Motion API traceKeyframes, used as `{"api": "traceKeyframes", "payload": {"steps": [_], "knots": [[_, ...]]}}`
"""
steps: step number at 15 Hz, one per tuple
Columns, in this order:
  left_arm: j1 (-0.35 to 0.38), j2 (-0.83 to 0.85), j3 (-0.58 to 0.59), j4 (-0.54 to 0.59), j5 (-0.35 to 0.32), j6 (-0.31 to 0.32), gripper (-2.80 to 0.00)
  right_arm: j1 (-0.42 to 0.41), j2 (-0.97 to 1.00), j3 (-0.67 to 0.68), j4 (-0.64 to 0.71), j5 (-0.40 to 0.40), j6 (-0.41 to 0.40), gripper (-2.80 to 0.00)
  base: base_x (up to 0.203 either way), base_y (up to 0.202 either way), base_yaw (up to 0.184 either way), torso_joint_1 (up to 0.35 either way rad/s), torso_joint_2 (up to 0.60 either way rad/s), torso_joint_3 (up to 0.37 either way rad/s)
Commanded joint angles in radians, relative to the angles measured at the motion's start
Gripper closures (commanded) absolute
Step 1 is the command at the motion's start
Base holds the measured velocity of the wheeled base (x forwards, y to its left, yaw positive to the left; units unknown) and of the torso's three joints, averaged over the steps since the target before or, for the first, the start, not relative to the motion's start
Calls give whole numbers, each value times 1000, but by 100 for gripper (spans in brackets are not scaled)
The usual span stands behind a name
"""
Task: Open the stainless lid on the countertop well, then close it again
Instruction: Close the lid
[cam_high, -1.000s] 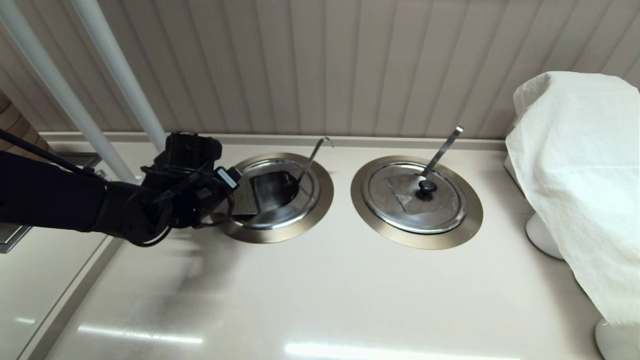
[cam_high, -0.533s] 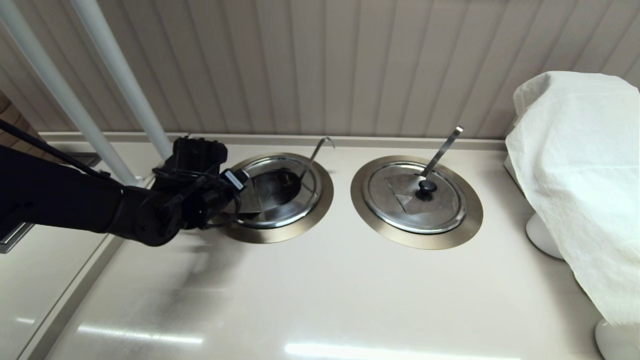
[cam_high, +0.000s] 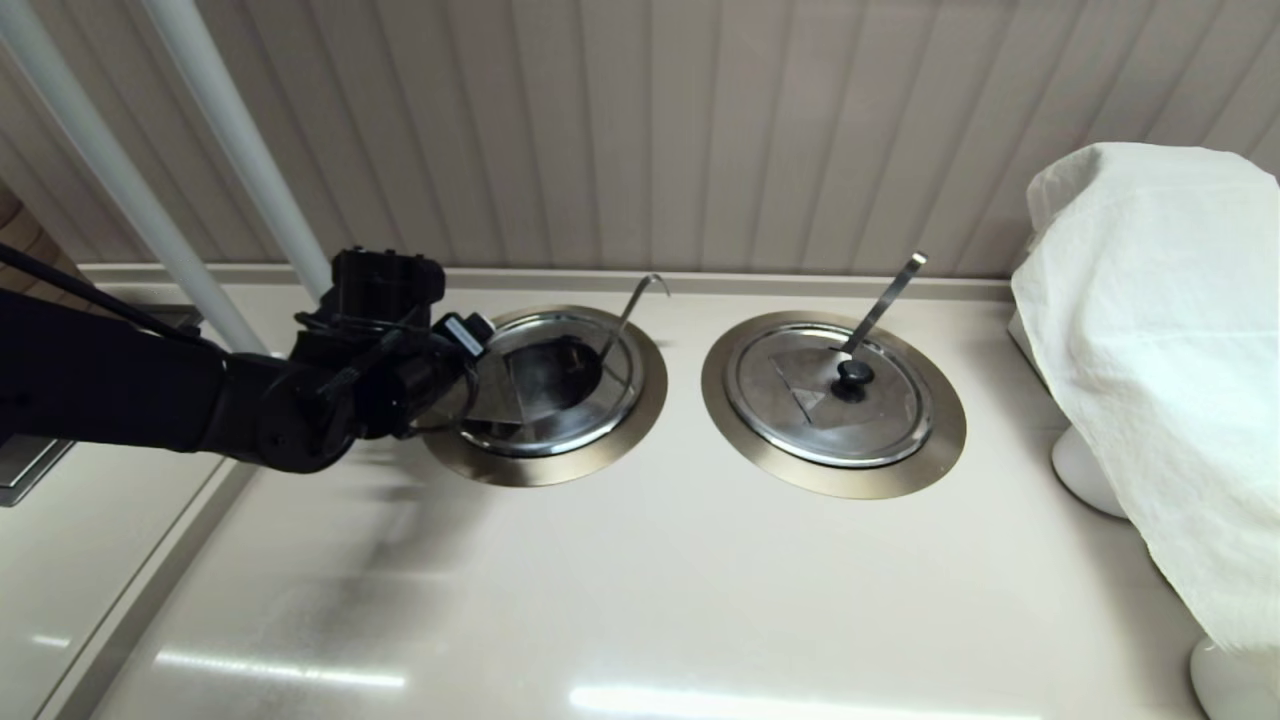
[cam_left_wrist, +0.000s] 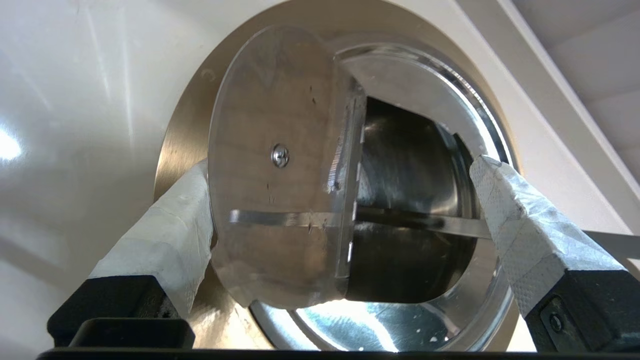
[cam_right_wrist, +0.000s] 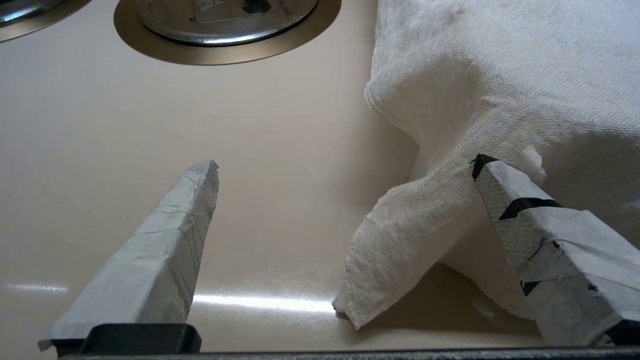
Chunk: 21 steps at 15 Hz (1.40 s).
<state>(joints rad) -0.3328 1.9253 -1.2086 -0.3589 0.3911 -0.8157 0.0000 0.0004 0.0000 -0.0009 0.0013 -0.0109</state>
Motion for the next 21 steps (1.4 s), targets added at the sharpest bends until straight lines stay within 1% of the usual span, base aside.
{"api": "traceKeyframes", "payload": {"steps": [1, 5, 7, 11, 13, 15, 18, 21], "knots": [[0, -3, -25, -1, 3, -4, -280, 0, 1, 0, -1, 0, 0, -280, 0, 0, 0, 0, 0, 0], [-2, 6, -94, 3, 3, 44, -280, 0, 1, 0, -1, 0, 0, -280, 0, 0, 0, 0, 0, 0], [-5, 18, -147, 5, 2, 64, -280, 0, 1, 0, -1, 0, 0, -280, 0, 0, 0, 0, 0, 0], [-52, 124, -282, 7, 3, 111, -280, 0, 1, 0, -1, 0, 0, -280, 0, 0, 0, 0, 0, 0], [-96, 170, -342, 8, 4, 120, -280, 0, 1, 0, -1, 0, 0, -280, 0, 0, 0, 0, 0, 0], [-145, 177, -361, 8, 9, 122, -280, 0, 1, 0, -1, 0, 0, -280, 0, 0, 0, 0, 0, 0], [-194, 152, -362, 0, 12, 124, -280, 0, 1, 0, -1, 0, 0, -280, 0, 0, 0, 0, 0, 0], [-194, 159, -343, -3, 12, 121, -280, 0, 1, 0, -1, 0, 0, -280, 0, 0, 0, 0, 0, 0]]}}
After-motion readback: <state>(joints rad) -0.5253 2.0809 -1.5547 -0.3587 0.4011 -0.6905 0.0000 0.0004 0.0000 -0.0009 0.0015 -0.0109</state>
